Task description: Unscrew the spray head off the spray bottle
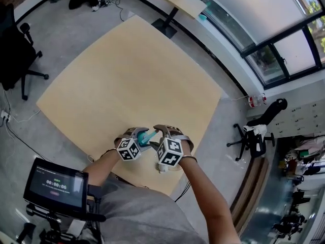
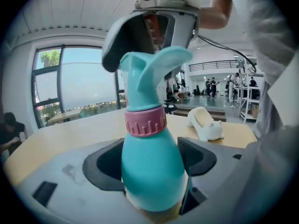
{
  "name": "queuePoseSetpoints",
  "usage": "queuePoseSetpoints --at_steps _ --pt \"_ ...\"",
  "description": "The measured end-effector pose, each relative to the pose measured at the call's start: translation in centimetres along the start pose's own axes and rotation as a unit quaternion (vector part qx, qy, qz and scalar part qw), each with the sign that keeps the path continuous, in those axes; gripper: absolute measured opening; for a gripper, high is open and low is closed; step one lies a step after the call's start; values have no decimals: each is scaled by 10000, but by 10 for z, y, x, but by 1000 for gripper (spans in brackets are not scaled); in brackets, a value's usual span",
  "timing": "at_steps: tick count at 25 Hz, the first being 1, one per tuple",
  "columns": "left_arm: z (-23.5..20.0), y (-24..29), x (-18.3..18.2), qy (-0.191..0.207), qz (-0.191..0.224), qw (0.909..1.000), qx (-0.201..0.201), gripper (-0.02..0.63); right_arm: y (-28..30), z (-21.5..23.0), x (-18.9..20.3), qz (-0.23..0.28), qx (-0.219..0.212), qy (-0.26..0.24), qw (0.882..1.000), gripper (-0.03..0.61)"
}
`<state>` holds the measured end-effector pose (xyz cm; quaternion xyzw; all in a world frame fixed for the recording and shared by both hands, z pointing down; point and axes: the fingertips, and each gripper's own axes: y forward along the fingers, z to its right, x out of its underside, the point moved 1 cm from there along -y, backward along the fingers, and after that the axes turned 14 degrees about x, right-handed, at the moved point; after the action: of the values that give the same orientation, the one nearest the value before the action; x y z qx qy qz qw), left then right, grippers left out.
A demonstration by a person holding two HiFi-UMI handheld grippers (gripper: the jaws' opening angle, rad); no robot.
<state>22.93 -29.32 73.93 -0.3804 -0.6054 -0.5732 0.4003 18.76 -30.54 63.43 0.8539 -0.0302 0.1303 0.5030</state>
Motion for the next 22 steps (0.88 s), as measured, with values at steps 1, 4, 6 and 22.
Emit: queuePoseSetpoints --at_steps 1,4,6,22 --pt "-3 0 -2 -71 28 9999 -154 344 -11 12 0 174 118 1360 9905 277" --pt "-9 -1 -5 -315 78 9970 -706 344 -37 37 5 630 478 4867 8700 282" --pt "-12 -4 -3 -476 49 9928 -1097 344 -24 28 12 382 588 5797 8118 282" --pt "12 3 3 -147 46 9972 736 345 25 -44 15 376 -703 -4955 8649 132"
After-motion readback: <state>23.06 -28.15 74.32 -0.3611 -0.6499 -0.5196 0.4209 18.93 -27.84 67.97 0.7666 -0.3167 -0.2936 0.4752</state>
